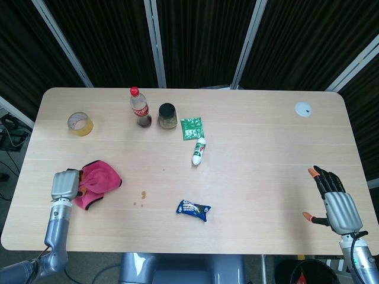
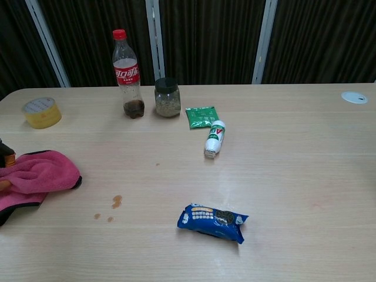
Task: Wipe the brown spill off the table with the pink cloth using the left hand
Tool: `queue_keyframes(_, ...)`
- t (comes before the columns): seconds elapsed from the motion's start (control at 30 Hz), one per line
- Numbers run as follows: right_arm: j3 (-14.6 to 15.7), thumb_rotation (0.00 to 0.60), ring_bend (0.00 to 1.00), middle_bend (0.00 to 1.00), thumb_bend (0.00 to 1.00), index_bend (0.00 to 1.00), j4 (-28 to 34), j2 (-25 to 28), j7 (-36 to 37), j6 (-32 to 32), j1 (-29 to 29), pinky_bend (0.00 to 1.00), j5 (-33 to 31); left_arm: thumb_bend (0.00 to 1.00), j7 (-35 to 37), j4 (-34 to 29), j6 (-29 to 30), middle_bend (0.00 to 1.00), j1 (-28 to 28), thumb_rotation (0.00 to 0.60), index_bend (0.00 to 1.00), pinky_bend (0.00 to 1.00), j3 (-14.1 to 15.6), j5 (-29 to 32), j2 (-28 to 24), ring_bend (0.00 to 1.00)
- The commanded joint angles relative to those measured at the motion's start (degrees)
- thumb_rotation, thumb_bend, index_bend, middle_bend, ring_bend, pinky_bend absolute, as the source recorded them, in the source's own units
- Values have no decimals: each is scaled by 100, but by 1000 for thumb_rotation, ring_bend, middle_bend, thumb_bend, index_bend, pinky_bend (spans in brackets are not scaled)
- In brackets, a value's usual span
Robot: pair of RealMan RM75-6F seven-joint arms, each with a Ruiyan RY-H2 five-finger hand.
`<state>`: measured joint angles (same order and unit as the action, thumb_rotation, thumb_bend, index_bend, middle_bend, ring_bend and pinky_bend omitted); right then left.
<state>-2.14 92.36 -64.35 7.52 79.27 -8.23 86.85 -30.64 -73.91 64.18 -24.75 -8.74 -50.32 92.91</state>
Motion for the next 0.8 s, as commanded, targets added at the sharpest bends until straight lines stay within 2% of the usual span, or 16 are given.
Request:
queue_keyframes(0.03,-1,600,0,0,15,0,0,3,6,2,2,0,-2,570,106,-103,56,531,-14,600,797,540,18,-186,27,457)
queue_keyframes(0.37,-10,600,0,0,15,0,9,7,19,-3,2,0,-19,570,423,-834,265,552,-119,600,829,554,-11,-840,26,476)
queue_keyframes(0.8,-14,600,0,0,16,0,-5,34,114,9,17,0,-29,556,-232,-1324,370,551,-466,600,830,554,17,-922,787,477)
